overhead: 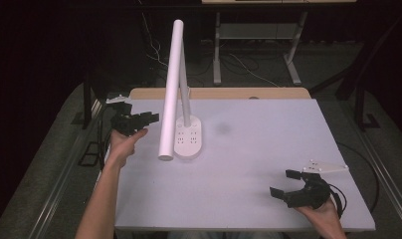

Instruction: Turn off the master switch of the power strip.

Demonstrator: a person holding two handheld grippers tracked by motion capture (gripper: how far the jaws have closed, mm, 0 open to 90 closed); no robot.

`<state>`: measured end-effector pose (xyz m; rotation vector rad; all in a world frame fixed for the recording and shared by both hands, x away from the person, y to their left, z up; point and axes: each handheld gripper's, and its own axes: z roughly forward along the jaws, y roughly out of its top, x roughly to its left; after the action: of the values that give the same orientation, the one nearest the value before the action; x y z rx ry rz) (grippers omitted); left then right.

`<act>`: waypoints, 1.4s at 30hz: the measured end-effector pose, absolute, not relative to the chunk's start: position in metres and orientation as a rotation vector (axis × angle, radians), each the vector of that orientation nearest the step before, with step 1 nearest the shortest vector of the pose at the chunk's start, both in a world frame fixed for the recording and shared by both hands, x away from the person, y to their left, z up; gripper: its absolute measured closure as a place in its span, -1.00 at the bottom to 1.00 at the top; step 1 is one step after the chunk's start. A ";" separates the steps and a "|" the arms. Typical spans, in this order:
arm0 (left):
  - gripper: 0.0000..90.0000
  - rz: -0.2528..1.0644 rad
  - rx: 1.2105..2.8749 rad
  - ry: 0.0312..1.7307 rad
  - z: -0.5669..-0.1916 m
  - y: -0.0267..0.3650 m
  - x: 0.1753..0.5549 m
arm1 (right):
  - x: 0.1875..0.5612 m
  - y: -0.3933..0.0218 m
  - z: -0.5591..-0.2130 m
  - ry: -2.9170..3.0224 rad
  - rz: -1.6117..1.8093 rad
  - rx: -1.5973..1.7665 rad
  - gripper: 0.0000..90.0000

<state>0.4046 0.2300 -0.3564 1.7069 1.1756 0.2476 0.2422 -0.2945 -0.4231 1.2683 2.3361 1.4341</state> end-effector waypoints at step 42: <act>-1.00 0.149 1.788 0.976 -0.397 0.217 0.291 | 0.241 -0.293 -0.422 2.331 1.438 1.270 -1.00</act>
<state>0.2911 0.2175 -0.3974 1.7884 0.9756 0.1493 0.2411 -0.2927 -0.4222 1.2701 2.3314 1.4375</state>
